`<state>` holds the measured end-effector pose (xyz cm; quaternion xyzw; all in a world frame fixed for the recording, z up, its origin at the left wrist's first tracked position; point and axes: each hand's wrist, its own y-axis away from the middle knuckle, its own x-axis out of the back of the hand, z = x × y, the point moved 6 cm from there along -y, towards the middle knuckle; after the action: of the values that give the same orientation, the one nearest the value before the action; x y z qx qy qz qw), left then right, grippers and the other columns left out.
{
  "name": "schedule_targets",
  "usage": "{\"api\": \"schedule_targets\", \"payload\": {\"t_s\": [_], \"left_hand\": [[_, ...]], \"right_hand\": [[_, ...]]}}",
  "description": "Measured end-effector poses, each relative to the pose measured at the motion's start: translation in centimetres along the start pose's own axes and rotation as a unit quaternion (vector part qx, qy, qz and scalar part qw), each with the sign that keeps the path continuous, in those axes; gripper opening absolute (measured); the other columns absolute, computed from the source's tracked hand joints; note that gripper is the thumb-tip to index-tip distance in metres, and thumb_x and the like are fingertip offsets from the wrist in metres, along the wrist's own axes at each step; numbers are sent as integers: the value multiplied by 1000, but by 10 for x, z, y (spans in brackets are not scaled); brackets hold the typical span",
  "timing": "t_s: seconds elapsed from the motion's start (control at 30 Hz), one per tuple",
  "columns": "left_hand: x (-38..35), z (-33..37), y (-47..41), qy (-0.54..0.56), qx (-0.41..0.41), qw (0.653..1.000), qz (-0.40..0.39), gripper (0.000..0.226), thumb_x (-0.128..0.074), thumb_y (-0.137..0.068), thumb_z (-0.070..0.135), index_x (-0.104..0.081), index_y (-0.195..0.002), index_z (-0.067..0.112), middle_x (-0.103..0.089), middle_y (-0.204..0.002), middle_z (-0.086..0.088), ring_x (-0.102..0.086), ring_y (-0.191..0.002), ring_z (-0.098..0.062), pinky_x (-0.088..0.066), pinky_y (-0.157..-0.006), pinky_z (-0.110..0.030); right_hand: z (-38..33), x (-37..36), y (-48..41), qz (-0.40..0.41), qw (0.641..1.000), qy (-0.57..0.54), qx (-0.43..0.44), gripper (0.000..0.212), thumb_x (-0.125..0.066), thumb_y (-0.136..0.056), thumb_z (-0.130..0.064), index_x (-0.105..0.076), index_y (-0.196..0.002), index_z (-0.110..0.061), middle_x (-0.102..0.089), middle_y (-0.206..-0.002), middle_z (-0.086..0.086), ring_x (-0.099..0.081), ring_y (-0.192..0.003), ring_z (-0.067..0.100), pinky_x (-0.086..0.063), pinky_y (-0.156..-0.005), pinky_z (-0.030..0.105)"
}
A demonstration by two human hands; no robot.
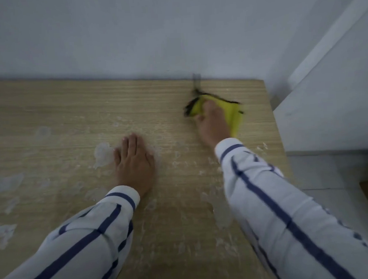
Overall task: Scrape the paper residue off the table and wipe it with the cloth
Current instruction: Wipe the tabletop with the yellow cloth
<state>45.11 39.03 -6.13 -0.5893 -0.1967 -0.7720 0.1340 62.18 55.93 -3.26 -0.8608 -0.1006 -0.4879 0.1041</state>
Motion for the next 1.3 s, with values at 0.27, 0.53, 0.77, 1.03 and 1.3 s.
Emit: {"api": "schedule_targets", "payload": {"t_s": [0.27,0.53,0.77,1.03,1.3], "left_hand": [[-5,16,-11,-11,-13,1000,-3,60,-14,-98,41,-1,-150,14,3,-159,-3,7,-145,-20,4,-117,-43],[-6,17,-12,-8,-22,1000,2,61,-16,-97,39,-1,-150,13,2,-159,-4,7,-145,-21,5,-117,-45],[-4,15,-11,8,-32,999,2,59,-19,-98,37,-7,-150,13,-2,-159,-4,5,-146,-22,3,-118,-46],[1,0,13,6,-90,995,-29,58,-24,-98,32,-7,-150,11,-2,-159,-6,5,-146,-24,1,-118,-46],[14,-63,45,31,-67,997,-31,58,-25,-99,34,-8,-150,12,-2,-159,-6,3,-146,-23,2,-118,-43]], "right_hand": [[-36,-40,-28,-88,988,58,116,50,-51,-91,-23,-38,-135,-2,-42,-140,20,-38,-130,35,-24,-109,40],[123,63,-33,49,956,106,-268,52,-42,-92,-24,-32,-137,0,-35,-144,22,-31,-134,36,-23,-112,45],[-31,-27,71,-40,997,32,61,50,-56,-81,-11,-46,-128,4,-49,-131,27,-44,-124,43,-29,-107,49],[78,52,129,72,974,58,-205,39,-47,-83,-19,-51,-116,2,-53,-122,25,-50,-113,43,-38,-99,48],[-72,-47,185,-123,991,21,46,58,-38,-90,-31,-33,-140,-2,-34,-148,19,-27,-139,34,-16,-115,44]]}}
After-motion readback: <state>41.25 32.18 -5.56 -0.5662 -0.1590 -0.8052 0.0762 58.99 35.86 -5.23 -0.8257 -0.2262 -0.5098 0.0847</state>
